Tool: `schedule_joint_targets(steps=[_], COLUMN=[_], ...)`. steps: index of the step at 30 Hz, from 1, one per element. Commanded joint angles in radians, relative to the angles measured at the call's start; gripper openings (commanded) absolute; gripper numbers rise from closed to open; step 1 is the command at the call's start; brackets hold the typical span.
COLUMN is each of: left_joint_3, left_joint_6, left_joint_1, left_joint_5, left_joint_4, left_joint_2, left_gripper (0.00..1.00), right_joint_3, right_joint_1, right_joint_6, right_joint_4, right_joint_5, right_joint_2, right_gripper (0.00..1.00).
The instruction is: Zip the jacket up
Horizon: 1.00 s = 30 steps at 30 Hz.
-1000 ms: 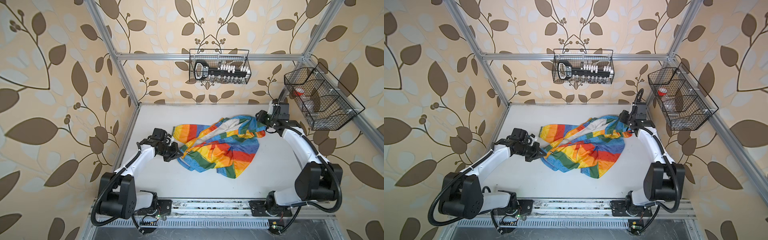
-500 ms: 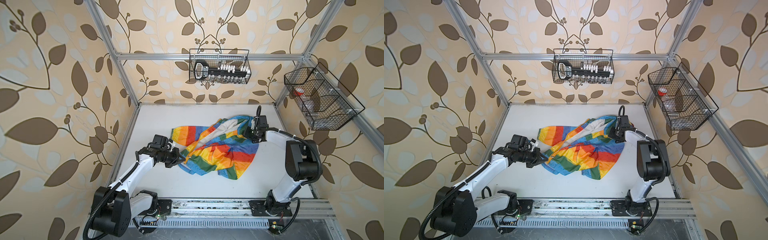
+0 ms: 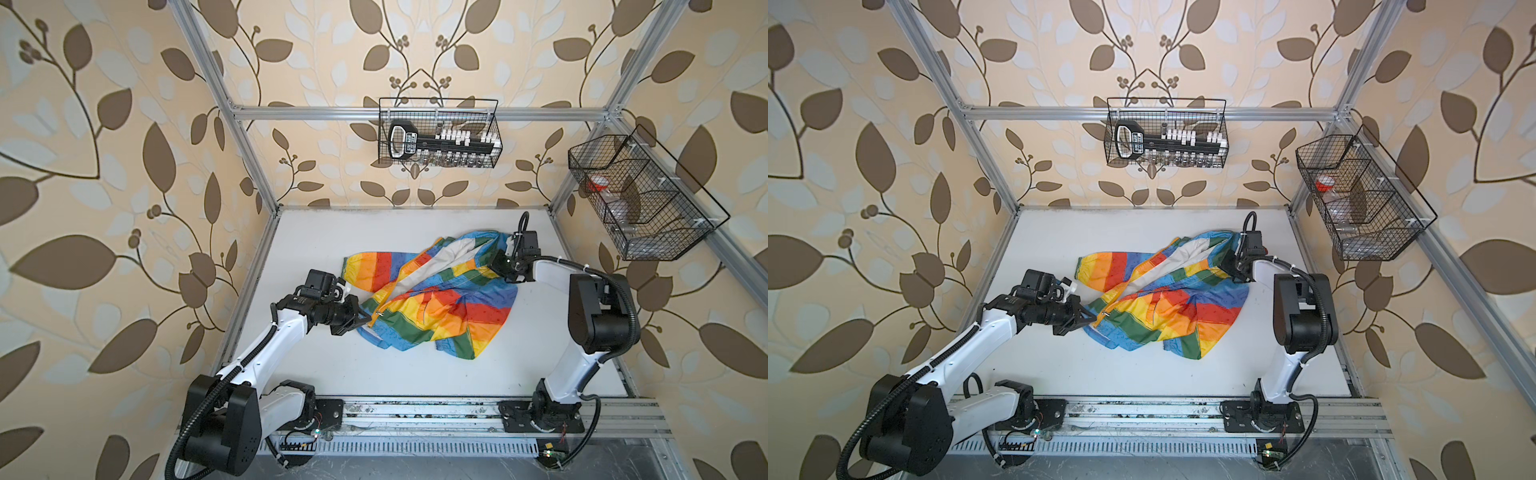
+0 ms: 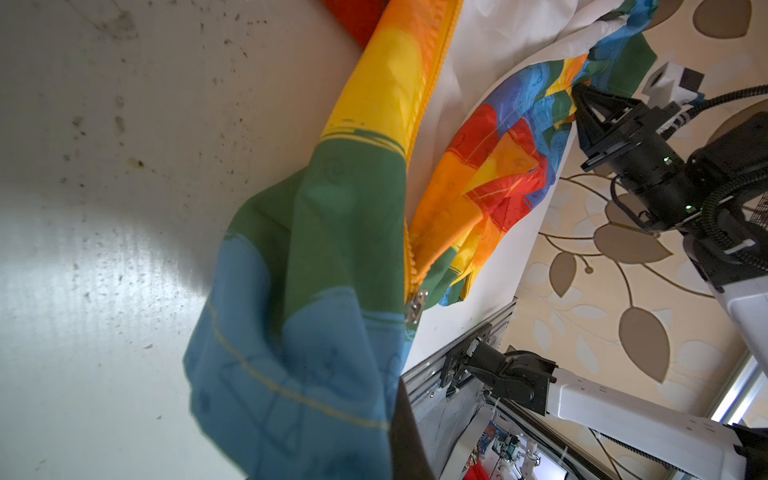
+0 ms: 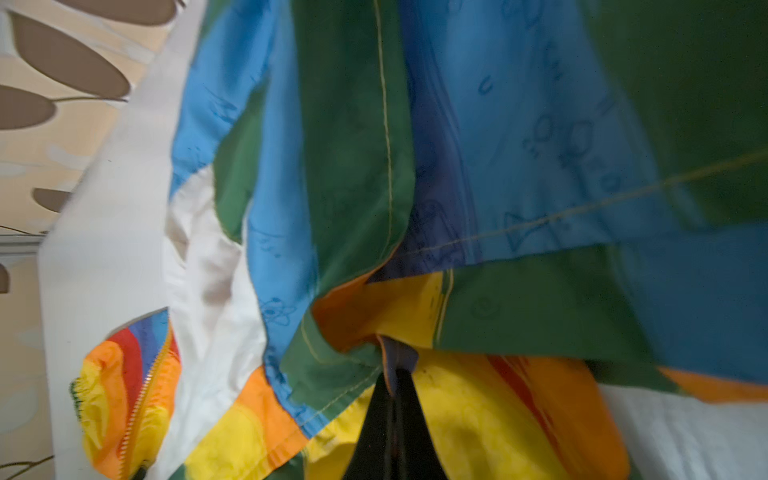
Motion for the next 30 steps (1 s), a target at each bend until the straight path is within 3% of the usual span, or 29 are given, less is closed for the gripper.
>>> schedule_joint_targets(steps=[1,4,9,12,16,21,30], left_joint_3=[-0.01,-0.009,-0.024,-0.029,-0.039,-0.06,-0.146], left_joint_6=[-0.01,-0.015,-0.034,-0.043,-0.078,-0.105,-0.22], left_joint_1=[-0.044,-0.104,-0.157,-0.178,-0.191,-0.193,-0.193], left_joint_5=[-0.016,-0.052,-0.059,-0.049,-0.059,-0.064,-0.056], left_joint_4=[-0.006,-0.015,-0.01,-0.013,0.001,0.006,0.115], left_joint_2=[-0.021,-0.018,-0.031,-0.039,-0.075,-0.128,-0.204], left_gripper=[0.0,0.0,0.0,0.0,0.0,0.0,0.0], right_joint_3=[0.059,0.233,0.56,0.776,0.957,0.866,0.468], right_joint_1=[-0.028,-0.027,0.029,0.079,0.137,0.164,0.291], right_joint_6=[-0.003,-0.074,-0.107,-0.077,-0.055,-0.062,-0.201], right_joint_4=[-0.038,-0.223,-0.439,-0.516,-0.577,-0.508,-0.406], right_joint_5=[-0.047,-0.037,-0.019,-0.001,0.029,0.07,0.097], right_joint_2=[-0.115,-0.096,0.112,0.309,0.465,0.392,0.051], right_gripper=[0.0,0.0,0.0,0.25,0.46,0.52,0.37])
